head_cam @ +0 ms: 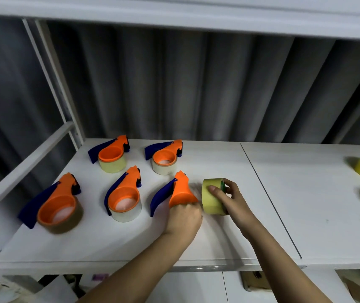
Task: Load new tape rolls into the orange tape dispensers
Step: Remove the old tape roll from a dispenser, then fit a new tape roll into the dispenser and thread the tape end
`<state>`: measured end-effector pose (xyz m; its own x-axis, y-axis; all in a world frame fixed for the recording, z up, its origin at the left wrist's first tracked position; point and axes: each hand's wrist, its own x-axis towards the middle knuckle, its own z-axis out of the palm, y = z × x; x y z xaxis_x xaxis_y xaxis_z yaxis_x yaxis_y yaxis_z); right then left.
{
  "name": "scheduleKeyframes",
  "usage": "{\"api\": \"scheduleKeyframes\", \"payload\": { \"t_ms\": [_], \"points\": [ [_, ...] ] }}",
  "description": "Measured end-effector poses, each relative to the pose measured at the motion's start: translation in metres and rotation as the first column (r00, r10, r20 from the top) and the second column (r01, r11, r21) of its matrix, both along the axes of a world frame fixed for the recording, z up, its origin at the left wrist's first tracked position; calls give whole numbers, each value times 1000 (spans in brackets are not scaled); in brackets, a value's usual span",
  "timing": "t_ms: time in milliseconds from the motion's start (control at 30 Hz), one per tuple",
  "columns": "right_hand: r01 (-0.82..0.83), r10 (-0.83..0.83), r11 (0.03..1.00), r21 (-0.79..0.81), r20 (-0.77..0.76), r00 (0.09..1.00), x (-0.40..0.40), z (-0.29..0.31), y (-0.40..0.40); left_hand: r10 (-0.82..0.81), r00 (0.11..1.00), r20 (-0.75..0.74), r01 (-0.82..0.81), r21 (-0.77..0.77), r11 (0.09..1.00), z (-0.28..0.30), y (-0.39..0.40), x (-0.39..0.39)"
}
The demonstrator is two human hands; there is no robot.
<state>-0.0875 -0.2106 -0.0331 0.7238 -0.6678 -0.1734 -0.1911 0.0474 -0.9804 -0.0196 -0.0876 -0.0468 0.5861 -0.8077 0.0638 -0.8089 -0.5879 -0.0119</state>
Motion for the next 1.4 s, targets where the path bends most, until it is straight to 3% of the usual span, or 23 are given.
{"api": "scheduleKeyframes", "payload": {
  "t_ms": [133,300,367,467,600,700,933,1267,1400],
  "points": [
    [-22,22,999,-25,-4,1000,0,-2,-8,19,978,209,48,-308,950,2,3,18],
    [-97,62,953,-287,-128,990,9,2,-25,83,975,205,-52,-149,987,26,-2,45],
    [-144,46,881,-451,-221,974,14,11,-31,80,975,209,-52,-137,989,32,-9,57],
    [-248,-16,694,-676,-358,934,21,26,-38,85,973,213,-68,-84,994,42,-20,74],
    [-348,-152,474,-809,-465,872,25,39,-45,91,973,212,-90,-14,996,50,-30,88],
    [-379,-228,410,-829,-496,838,21,45,-55,60,969,239,-70,30,997,55,-40,88],
    [-393,-376,381,-837,-528,761,-18,46,-96,-25,960,277,-3,101,995,65,-87,57],
    [-421,-396,345,-839,-537,745,-47,42,-141,-37,969,246,11,105,994,69,-134,24],
    [-445,-374,315,-838,-541,753,-85,42,-202,20,974,226,-38,76,996,68,-191,-20]
  ]
}}
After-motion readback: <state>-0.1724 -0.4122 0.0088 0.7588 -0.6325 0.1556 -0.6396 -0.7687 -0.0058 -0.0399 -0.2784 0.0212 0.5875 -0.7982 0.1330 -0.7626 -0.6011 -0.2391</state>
